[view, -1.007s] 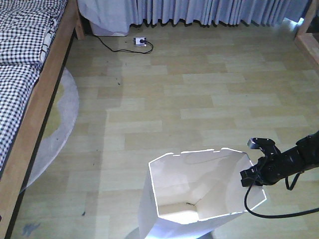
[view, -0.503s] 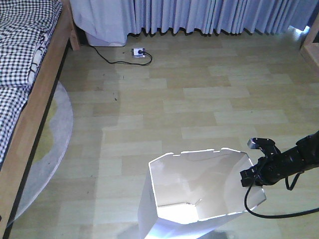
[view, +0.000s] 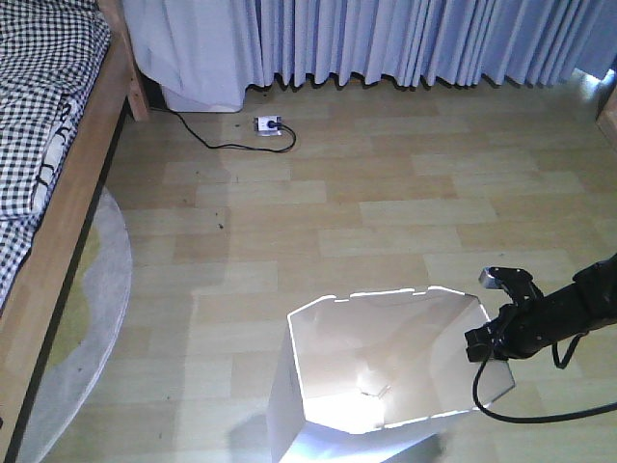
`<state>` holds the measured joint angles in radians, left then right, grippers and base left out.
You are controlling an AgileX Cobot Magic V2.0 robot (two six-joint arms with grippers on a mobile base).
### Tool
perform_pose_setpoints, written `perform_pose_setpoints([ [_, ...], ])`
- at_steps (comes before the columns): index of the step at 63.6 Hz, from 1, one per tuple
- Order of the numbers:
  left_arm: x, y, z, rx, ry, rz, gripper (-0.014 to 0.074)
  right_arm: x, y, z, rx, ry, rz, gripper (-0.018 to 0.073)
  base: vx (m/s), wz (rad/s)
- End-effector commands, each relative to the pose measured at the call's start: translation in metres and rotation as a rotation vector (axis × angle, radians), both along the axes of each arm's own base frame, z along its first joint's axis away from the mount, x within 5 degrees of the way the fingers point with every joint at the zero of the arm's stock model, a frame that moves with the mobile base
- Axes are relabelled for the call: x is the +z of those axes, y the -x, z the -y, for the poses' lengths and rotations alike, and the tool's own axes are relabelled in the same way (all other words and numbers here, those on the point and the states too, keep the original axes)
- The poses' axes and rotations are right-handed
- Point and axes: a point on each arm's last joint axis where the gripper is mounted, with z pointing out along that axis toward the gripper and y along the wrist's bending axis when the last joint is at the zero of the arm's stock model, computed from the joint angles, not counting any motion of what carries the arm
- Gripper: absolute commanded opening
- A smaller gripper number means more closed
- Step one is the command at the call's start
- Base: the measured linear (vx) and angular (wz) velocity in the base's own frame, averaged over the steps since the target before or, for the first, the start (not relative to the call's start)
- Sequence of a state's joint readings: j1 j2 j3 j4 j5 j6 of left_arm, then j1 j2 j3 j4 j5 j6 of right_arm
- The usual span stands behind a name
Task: Move trash bin to bedside with robot
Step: 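Carry the bin with the right gripper toward the bedside by the curtains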
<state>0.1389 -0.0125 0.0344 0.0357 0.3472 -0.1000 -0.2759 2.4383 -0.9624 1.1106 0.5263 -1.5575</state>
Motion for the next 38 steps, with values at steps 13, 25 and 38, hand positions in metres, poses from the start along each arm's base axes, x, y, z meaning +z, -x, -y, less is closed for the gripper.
perform_pose_setpoints([
  [13, 0.0054, -0.0008, 0.0003, -0.004, -0.004, 0.077, -0.0006, 0.0328, -0.0098, -0.0119, -0.001, -0.19, 0.04, -0.0005, 0.31, 0.05],
  [25, 0.0054, -0.0008, 0.0003, -0.004, -0.004, 0.077, -0.0006, 0.0327, -0.0098, -0.0118, -0.002, -0.187, 0.041, -0.0005, 0.27, 0.08],
  [38, 0.0054, -0.0008, 0.0003, -0.004, -0.004, 0.077, -0.0006, 0.0326, -0.0099, -0.0117, -0.002, -0.187, 0.041, -0.0005, 0.25, 0.09],
])
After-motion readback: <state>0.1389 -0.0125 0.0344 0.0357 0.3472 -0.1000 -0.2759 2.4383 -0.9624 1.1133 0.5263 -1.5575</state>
